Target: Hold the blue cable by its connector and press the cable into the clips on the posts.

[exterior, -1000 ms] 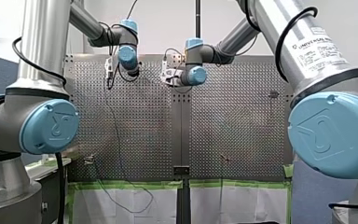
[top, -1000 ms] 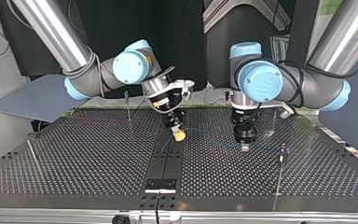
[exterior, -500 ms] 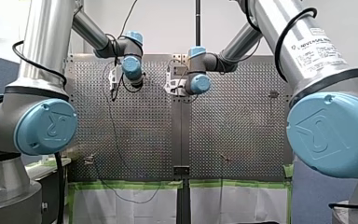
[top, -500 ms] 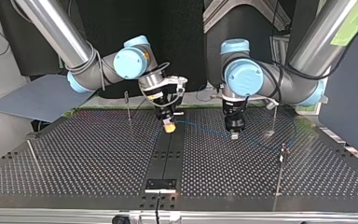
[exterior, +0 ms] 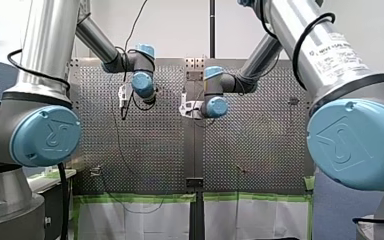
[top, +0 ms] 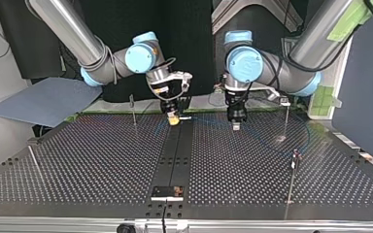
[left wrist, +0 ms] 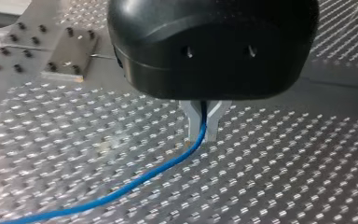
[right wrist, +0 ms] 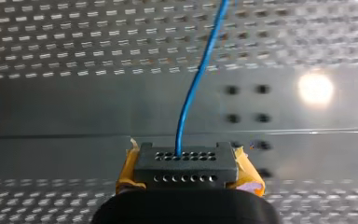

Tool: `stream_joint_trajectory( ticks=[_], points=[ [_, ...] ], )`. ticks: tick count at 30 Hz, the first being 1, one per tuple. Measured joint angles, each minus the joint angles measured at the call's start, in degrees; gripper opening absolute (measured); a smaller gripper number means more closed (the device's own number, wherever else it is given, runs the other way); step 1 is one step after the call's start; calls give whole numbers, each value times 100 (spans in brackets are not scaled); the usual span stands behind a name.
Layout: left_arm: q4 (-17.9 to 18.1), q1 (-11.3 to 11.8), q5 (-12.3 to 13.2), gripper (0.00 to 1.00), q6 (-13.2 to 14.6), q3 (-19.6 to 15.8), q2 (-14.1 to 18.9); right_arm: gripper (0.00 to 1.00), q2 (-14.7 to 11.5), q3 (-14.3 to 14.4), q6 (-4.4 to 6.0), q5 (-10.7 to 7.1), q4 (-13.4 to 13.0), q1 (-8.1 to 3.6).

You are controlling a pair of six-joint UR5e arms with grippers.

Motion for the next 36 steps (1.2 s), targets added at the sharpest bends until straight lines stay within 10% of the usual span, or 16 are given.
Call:
stream_joint_trajectory(
  ticks=[36],
  points=[
    [1732, -1242, -332, 0, -122, -1297, -1684, 0, 961, 1792, 68, 347, -1789, -391]
  ],
)
